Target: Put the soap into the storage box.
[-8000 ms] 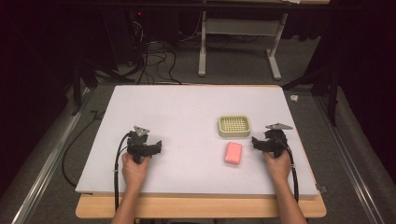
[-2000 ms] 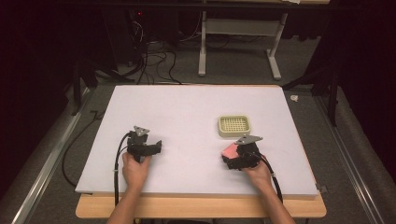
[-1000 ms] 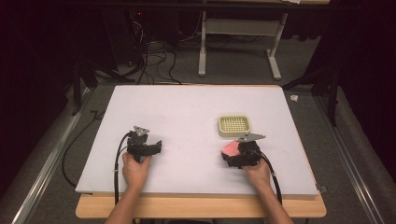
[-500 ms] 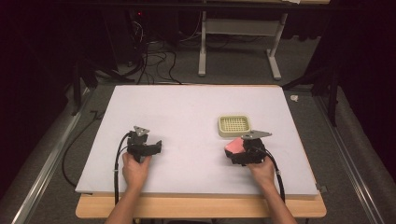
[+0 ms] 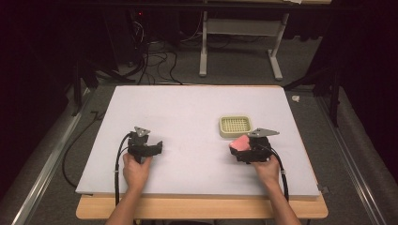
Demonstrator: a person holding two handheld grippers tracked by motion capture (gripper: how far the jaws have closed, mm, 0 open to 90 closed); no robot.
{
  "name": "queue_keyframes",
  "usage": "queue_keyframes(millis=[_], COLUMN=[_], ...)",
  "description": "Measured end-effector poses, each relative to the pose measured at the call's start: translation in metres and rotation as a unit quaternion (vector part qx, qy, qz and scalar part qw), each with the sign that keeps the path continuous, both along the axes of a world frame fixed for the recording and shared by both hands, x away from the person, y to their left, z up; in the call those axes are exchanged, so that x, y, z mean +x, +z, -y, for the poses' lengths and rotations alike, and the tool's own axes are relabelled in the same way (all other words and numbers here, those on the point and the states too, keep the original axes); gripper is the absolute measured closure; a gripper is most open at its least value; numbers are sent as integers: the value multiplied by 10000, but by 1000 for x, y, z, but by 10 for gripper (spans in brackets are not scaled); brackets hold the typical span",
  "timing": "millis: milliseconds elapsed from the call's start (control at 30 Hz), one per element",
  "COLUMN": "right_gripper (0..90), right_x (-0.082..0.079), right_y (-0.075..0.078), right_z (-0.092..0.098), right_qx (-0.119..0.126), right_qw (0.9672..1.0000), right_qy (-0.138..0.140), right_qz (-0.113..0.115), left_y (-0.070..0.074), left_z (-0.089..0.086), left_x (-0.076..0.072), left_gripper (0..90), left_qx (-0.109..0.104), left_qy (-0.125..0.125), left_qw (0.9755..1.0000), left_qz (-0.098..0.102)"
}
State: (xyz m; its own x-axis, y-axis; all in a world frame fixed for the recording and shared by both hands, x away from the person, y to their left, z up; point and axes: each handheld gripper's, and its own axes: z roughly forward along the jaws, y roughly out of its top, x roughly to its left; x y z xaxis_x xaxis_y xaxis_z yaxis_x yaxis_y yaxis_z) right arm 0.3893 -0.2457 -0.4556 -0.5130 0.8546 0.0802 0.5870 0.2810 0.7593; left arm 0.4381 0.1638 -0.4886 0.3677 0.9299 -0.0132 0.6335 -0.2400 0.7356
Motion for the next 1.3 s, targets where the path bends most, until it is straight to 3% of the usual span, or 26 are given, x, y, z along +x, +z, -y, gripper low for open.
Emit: queue_keyframes(millis=[367, 900, 1300], right_gripper=[136, 136, 136], right_x=[6, 23, 41], right_y=[13, 18, 21], right_z=[10, 12, 8], right_qx=[126, 292, 172], right_qw=[9996, 9985, 9974], right_qy=[-233, -464, -699], right_qz=[73, 36, -49], left_y=[0, 0, 0], left_z=[0, 0, 0], left_x=[0, 0, 0], left_gripper=[198, 198, 198], left_qx=[-1, -3, 3], left_qy=[1, 0, -4], left_qw=[10000, 10000, 10000], left_qz=[0, -1, -3])
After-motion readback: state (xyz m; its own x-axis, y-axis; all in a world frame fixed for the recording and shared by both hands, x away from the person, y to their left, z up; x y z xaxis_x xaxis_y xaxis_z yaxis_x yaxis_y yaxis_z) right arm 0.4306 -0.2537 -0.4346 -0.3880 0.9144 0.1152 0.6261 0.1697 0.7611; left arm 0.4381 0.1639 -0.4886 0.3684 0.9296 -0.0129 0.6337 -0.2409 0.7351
